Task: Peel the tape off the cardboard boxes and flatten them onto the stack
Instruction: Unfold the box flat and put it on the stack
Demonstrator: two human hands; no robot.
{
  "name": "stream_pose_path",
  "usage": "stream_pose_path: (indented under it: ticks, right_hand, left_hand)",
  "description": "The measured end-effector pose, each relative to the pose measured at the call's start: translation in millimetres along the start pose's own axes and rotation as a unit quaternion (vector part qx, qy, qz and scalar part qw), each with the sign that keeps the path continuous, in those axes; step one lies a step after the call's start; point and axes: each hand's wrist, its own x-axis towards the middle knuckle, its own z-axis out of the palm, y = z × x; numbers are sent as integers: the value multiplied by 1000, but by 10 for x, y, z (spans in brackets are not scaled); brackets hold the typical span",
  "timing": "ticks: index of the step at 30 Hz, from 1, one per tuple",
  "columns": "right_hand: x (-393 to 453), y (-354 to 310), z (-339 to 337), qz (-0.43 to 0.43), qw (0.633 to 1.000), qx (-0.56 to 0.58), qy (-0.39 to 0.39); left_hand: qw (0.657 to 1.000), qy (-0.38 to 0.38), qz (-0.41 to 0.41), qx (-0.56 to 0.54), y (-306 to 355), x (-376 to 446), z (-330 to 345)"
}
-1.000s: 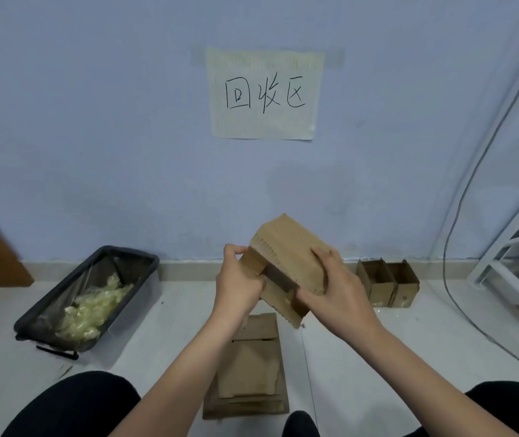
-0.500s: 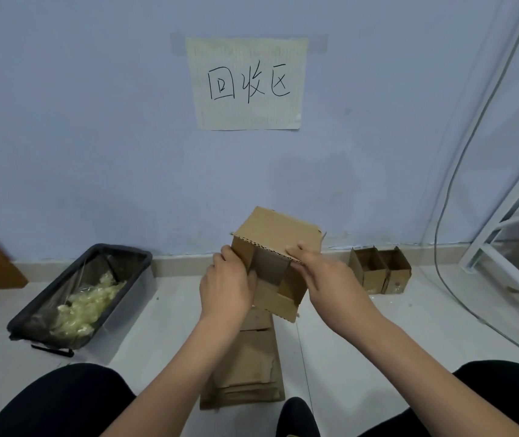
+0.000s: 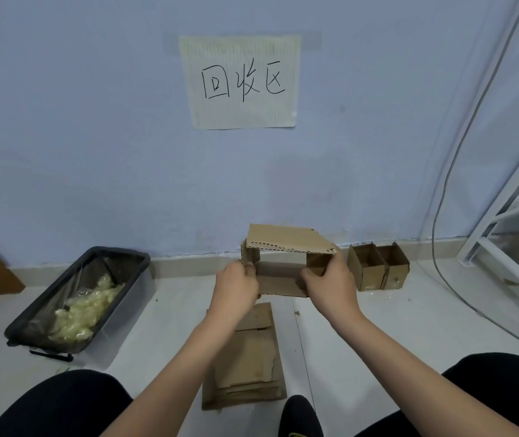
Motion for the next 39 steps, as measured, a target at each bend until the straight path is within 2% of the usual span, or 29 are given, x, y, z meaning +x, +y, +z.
stream_pose_path:
  ticks: [3,5,8,10,12,16,18,20,22,24,27,28,30,31,32,34,36,39]
  right_hand:
    - [9,-26,4,-32,998,-28,-37]
    - [-1,-37,-34,-83,993,-43,-65]
    - [23,8,-113,-144,984,-60,-85]
    - [29,24,-135,-171,973,-109,-107]
    - [6,17,-121,-184,961,-131,-159]
    - [-123,-51,-58,-132,957,-2,-257]
    - [-150,-90,-30,-92,967,64,-227]
    - [-83,-110,-52,-2,977,134,-166]
    - [37,-81,-99,101,938,271,-190]
    - [119,-53,-143,140,900,355,-212]
    - [213,19,-202,127,918,343,-153]
    - [236,17,-243,103,935,315,-126]
    - [273,6,-355,51,965,245,-84]
    - [289,6,-415,26,975,208,-78]
    - [292,0,-465,2,981,176,-85]
    - [274,-44,-528,-28,982,136,-124]
    - [258,-72,-538,-45,980,101,-165]
    - [301,2,-483,-52,981,69,-171]
  left_hand:
    - [997,-18,-32,-65,-21,38,-58]
    - [987,-41,-58,-143,-45,71,-100]
    - [937,-70,-89,-330,39,62,-205]
    - [903,-109,-74,-410,92,54,-271]
    - [871,-148,-72,-464,144,16,-307]
    - [831,-76,-129,-536,117,45,-254]
    - [819,-59,-147,-552,86,66,-243]
    - [806,-65,-159,-567,49,98,-247]
    - [810,-86,-161,-557,58,98,-251]
    - [824,-99,-163,-534,70,97,-252]
    - [854,-37,-154,-496,4,157,-336]
    - [886,3,-132,-445,-55,194,-381]
    - [969,91,-57,-223,-173,259,-492]
    - [987,115,-2,-110,-214,275,-541]
    - [991,120,52,-33,-242,297,-575]
    - [993,71,98,13,-250,322,-603]
    - [996,-6,88,25,-273,350,-580]
    - [988,-137,26,-66,-383,392,-509]
